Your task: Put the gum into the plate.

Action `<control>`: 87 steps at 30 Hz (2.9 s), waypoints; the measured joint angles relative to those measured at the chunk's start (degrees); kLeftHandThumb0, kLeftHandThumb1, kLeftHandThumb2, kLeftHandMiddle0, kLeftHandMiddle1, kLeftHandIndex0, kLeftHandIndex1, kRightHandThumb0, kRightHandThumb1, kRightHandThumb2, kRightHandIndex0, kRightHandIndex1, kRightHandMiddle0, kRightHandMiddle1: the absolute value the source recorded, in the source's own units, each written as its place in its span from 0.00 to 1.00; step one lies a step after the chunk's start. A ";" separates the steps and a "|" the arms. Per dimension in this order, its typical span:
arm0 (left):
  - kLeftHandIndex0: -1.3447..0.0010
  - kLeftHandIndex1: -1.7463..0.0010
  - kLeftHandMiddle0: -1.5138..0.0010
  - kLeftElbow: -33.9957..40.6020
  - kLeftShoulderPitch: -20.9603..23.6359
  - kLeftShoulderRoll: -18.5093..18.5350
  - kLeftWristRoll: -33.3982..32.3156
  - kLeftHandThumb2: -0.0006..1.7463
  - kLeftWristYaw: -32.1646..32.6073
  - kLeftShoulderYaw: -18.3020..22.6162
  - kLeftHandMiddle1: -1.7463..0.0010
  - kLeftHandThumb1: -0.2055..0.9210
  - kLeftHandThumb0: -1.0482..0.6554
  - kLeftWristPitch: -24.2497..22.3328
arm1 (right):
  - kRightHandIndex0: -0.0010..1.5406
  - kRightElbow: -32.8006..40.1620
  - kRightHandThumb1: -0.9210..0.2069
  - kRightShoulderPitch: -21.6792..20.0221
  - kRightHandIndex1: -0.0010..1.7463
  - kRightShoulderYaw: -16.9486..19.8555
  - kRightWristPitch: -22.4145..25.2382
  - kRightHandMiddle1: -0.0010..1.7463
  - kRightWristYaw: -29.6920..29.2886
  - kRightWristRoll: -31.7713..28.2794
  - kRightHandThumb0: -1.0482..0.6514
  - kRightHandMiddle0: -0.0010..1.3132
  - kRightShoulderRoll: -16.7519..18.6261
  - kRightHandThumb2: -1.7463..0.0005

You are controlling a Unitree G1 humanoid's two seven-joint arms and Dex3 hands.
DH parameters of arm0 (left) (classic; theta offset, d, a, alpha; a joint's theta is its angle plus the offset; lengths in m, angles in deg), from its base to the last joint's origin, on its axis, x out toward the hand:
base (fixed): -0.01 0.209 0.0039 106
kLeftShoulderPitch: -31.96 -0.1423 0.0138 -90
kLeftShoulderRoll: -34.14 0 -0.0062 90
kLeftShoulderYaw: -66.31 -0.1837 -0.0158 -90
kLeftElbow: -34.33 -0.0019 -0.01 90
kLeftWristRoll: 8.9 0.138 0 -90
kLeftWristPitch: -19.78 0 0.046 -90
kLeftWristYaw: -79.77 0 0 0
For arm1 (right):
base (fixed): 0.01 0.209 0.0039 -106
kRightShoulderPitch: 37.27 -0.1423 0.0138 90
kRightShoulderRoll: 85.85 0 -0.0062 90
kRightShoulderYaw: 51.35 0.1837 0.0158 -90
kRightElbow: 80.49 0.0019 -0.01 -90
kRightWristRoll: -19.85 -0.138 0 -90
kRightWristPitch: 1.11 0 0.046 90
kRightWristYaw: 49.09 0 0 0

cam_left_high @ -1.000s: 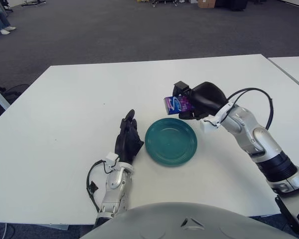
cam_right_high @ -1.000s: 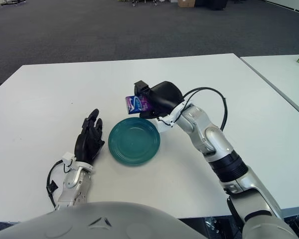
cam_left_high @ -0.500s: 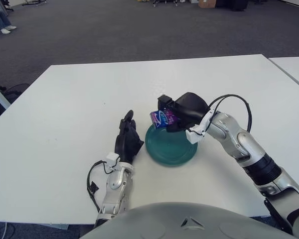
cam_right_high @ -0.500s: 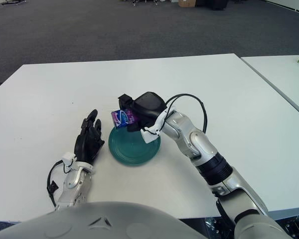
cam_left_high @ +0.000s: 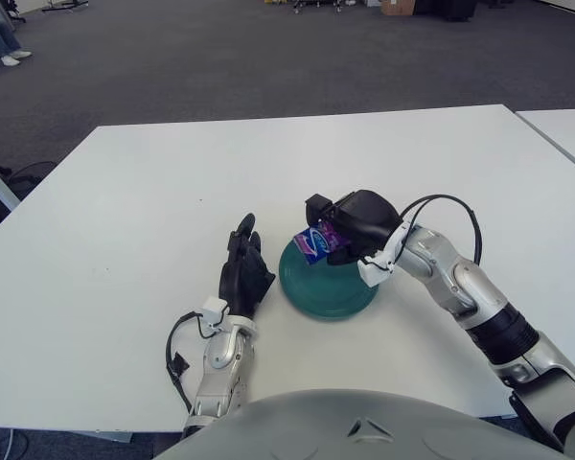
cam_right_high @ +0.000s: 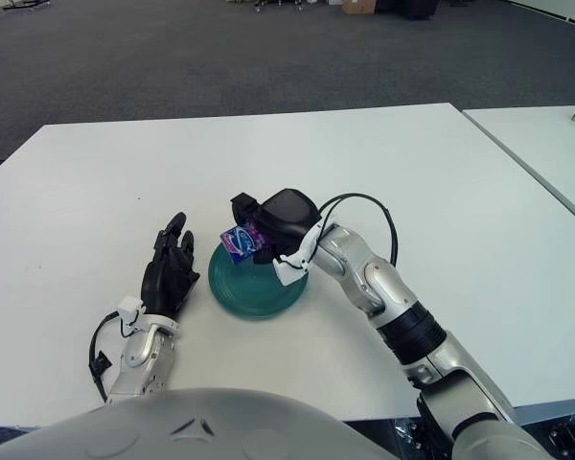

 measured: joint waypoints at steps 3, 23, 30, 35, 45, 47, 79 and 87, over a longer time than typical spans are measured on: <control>1.00 0.74 0.91 -0.02 -0.04 0.00 0.15 0.55 -0.04 0.00 1.00 1.00 0.08 0.06 | 0.23 0.05 0.00 0.07 0.30 -0.05 0.03 0.49 1.03 1.11 0.19 0.01 -0.48 0.53; 1.00 0.78 0.94 -0.05 -0.21 0.00 -0.86 0.57 -3.00 0.30 1.00 1.00 0.07 -0.04 | 0.20 4.40 0.00 1.00 0.03 0.61 -0.27 0.20 3.85 1.82 0.09 0.00 -2.18 0.44; 1.00 0.79 0.94 -0.05 -0.23 0.01 -0.75 0.57 -3.32 0.41 1.00 1.00 0.06 -0.10 | 0.18 4.81 0.00 2.39 0.01 1.36 -0.05 0.15 5.24 -1.58 0.06 0.00 -1.84 0.42; 1.00 0.77 0.93 -0.08 -0.23 0.00 -0.96 0.56 -3.41 0.74 0.99 1.00 0.07 -0.11 | 0.16 4.81 0.00 3.24 0.00 1.86 1.08 0.14 6.64 -4.44 0.05 0.00 -0.84 0.41; 1.00 0.77 0.92 -0.32 0.05 -0.01 -2.53 0.57 -4.10 1.37 0.99 1.00 0.07 -0.24 | 0.13 3.71 0.00 6.72 0.00 6.84 5.35 0.20 2.77 -14.31 0.04 0.00 6.00 0.43; 1.00 0.76 0.91 -0.46 0.08 -0.02 -2.30 0.57 -3.97 1.41 0.99 1.00 0.07 0.00 | 0.12 3.35 0.00 7.90 0.00 8.12 7.06 0.21 1.61 -16.89 0.04 0.00 8.31 0.44; 1.00 0.69 0.89 -0.35 -0.14 -0.03 2.43 0.56 -0.42 1.36 1.00 1.00 0.01 0.75 | 0.19 -9.42 0.00 13.80 0.01 29.33 7.71 0.32 -19.11 -50.37 0.20 0.00 28.60 0.47; 1.00 0.70 0.90 -0.36 -0.21 -0.02 2.62 0.56 -0.59 1.28 1.00 1.00 0.01 0.71 | 0.20 -5.81 0.00 15.69 0.01 32.60 10.90 0.32 -19.39 -51.83 0.20 0.00 27.22 0.47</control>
